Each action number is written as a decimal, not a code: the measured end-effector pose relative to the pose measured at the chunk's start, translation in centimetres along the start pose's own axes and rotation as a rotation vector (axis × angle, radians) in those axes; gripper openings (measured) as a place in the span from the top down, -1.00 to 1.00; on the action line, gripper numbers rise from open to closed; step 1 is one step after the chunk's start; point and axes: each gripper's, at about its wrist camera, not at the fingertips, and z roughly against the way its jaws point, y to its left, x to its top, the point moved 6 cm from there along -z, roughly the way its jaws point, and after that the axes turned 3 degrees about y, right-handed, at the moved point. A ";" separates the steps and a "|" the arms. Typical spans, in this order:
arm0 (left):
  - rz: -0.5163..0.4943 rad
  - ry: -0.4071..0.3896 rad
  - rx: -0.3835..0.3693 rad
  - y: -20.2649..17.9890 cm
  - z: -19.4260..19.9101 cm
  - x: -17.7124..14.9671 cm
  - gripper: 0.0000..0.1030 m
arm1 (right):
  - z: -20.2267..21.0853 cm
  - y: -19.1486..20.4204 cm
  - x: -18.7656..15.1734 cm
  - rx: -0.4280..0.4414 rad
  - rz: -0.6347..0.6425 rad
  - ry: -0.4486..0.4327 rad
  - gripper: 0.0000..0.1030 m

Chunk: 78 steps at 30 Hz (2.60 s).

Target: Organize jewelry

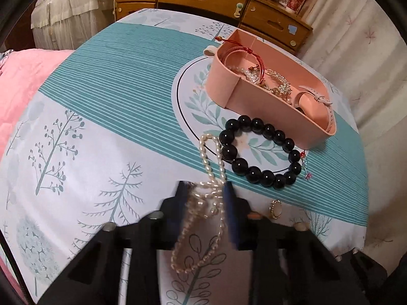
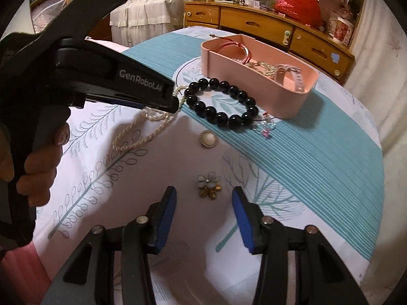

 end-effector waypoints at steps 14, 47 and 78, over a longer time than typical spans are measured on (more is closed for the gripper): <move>-0.047 -0.051 -0.082 0.0 2.5 1.0 0.84 | 0.2 -0.8 1.7 0.042 -0.073 -0.043 0.74; -0.241 -0.361 -0.279 -6.7 12.5 13.7 0.86 | 4.1 -8.1 14.1 0.023 -0.454 -0.326 0.74; -0.199 0.087 -0.067 -1.1 1.9 6.8 -0.30 | -0.1 -9.5 4.4 -0.030 -0.482 -0.042 0.25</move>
